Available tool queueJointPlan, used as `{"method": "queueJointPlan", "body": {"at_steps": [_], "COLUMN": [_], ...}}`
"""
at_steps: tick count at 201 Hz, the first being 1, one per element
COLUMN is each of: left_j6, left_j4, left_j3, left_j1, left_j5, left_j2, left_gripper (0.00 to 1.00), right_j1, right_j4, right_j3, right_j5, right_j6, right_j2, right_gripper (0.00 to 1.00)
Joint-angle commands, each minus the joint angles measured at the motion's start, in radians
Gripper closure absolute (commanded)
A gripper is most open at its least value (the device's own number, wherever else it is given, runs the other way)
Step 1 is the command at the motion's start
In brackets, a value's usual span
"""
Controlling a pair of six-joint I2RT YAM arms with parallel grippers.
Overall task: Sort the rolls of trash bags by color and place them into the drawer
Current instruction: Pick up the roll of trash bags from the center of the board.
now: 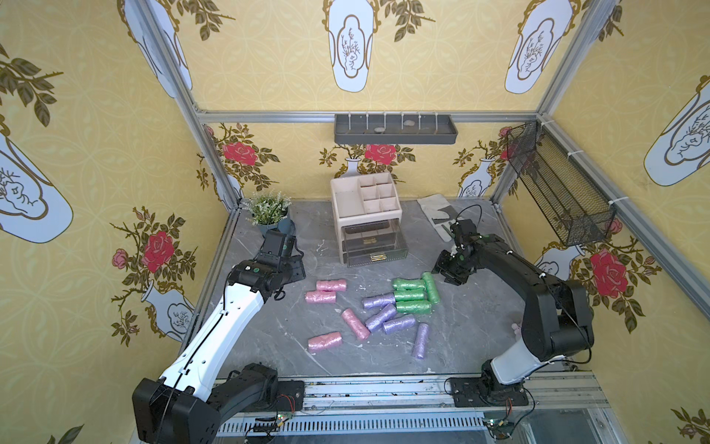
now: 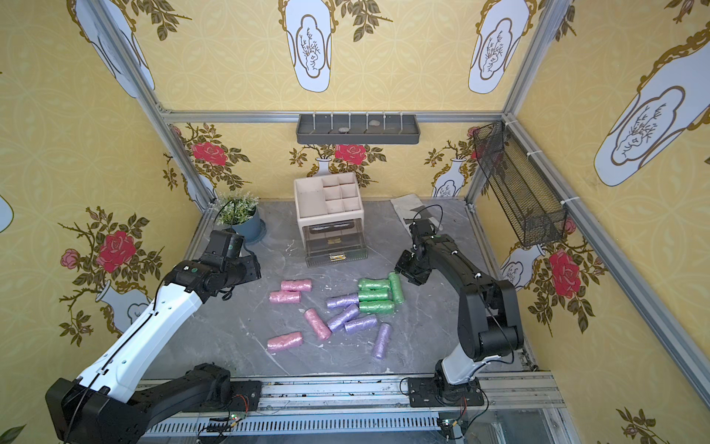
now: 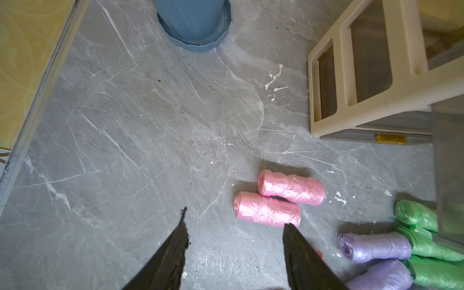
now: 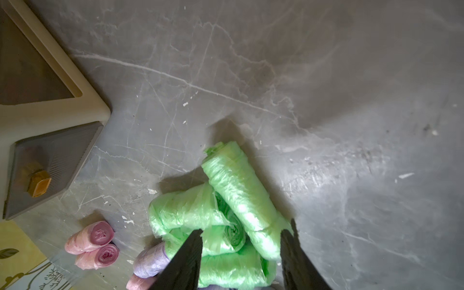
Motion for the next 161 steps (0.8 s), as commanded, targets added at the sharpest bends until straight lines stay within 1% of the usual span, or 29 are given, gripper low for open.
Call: {"method": "queueJointPlan", "body": {"at_steps": [1,110,139,161], "left_j6": [0.003,0.006,0.007,0.005], "left_j4": [0.043,0.046,0.042,0.035], "left_j3": [-0.020,-0.061,-0.062,-0.061], "left_j1": [0.007,0.022,0.026,0.032], "left_j5": [0.021,0.022,0.018,0.016], "left_j2": [-0.002,-0.027,-0.031,-0.031], "left_gripper": [0.38,0.41,0.41,0.41], "right_j1": [0.002,0.027,0.032,0.026], "right_j4": [0.019,-0.006,-0.034,-0.064], "right_j3": [0.013,0.020,0.025,0.027], "right_j5": [-0.024,-0.054,-0.014,0.053], "right_j6": [-0.065,-0.138,-0.140,-0.125], "right_j2": [0.033,0.153,0.190,0.197], "right_gripper": [0.47,0.47,0.47,0.48]}}
